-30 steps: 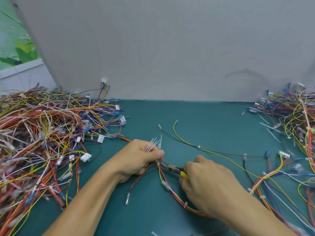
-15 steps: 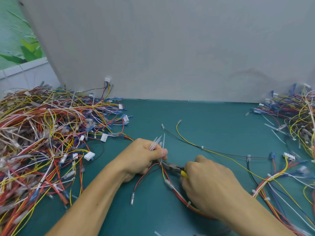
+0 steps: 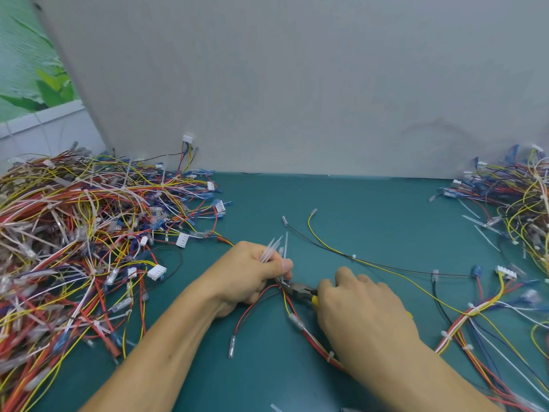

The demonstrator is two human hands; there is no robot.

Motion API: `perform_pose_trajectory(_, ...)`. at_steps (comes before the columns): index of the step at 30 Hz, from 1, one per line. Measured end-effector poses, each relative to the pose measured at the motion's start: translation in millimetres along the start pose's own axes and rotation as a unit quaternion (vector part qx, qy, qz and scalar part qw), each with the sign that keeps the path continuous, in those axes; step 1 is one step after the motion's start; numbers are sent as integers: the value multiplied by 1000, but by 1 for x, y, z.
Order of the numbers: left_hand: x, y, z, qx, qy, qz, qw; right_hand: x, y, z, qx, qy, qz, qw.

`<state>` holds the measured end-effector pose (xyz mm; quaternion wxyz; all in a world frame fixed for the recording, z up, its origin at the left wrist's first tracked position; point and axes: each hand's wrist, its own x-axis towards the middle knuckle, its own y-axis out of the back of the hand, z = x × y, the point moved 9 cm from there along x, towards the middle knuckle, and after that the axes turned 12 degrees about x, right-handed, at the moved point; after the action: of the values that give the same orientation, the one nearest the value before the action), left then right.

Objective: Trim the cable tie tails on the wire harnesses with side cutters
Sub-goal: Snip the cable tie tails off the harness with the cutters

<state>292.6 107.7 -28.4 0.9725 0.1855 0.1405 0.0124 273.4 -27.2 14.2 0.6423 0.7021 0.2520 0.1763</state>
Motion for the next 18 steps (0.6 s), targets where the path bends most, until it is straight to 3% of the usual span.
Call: perform_pose_trajectory(18, 1, 0, -3, -19, 15, 2, 1000, -5, -6, -4, 15, 11, 19, 1000)
